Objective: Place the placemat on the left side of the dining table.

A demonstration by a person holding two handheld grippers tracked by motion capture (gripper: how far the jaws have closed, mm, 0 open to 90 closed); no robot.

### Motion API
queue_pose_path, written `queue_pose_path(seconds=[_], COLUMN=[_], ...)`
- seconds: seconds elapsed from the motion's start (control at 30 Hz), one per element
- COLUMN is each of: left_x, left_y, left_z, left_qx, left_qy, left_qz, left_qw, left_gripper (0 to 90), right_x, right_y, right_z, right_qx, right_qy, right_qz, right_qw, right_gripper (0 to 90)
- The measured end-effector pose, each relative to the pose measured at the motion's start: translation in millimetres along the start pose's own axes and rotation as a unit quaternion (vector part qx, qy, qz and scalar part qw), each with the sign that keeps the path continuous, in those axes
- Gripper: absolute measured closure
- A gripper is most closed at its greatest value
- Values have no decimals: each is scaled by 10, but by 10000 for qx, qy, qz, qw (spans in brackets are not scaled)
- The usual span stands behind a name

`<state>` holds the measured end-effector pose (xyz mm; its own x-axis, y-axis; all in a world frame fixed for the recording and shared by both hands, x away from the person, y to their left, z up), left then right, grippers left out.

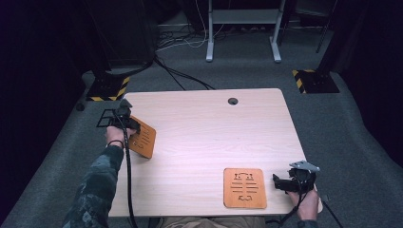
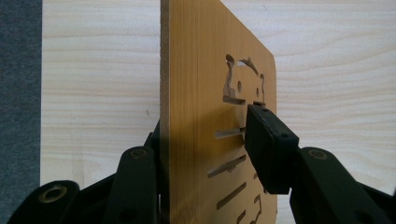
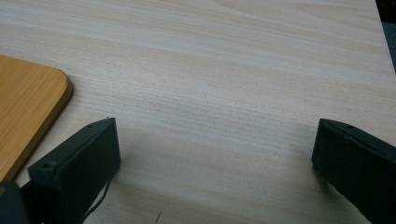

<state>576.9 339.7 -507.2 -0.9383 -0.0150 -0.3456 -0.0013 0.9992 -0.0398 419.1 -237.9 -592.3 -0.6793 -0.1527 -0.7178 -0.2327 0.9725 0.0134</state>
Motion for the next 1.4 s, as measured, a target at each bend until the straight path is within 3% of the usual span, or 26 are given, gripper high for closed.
queue_pose_path(seconds=[0.27,0.4,0.67,0.83,1.2,1.4], left_x=[3,8,29,26,55,69], left_y=[23,26,59,49,61,78], left_z=[24,45,126,158,240,258], left_qx=[41,153,471,550,461,310], left_qy=[-27,-47,-83,-117,-136,-60], left_qz=[-69,-118,-409,-484,-316,-154], left_qw=[10000,9998,9980,9972,9983,9994], left_gripper=[562,559,541,533,452,389], right_x=[0,-1,-1,-1,0,-1], right_y=[0,1,0,0,0,0], right_z=[0,0,1,1,1,1], right_qx=[-4,-4,-5,-4,-5,-4], right_qy=[-2,-4,-4,-5,-3,-5], right_qz=[0,2,2,1,-2,-1], right_qw=[10000,10000,10000,10000,10000,10000], right_gripper=[2,3,3,3,2,2])
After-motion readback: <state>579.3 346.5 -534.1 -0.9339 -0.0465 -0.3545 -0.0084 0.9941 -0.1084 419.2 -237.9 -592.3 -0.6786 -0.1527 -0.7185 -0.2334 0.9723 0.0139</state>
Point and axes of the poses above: each handheld gripper's, and its own axes: z roughly forward along the jaws, x roughly out of its underside, y roughly to its left, the point moved 9 cm from there along z, roughly forward along the jaws, and after that the axes turned 1 degree about -x, right-handed, at the moved point
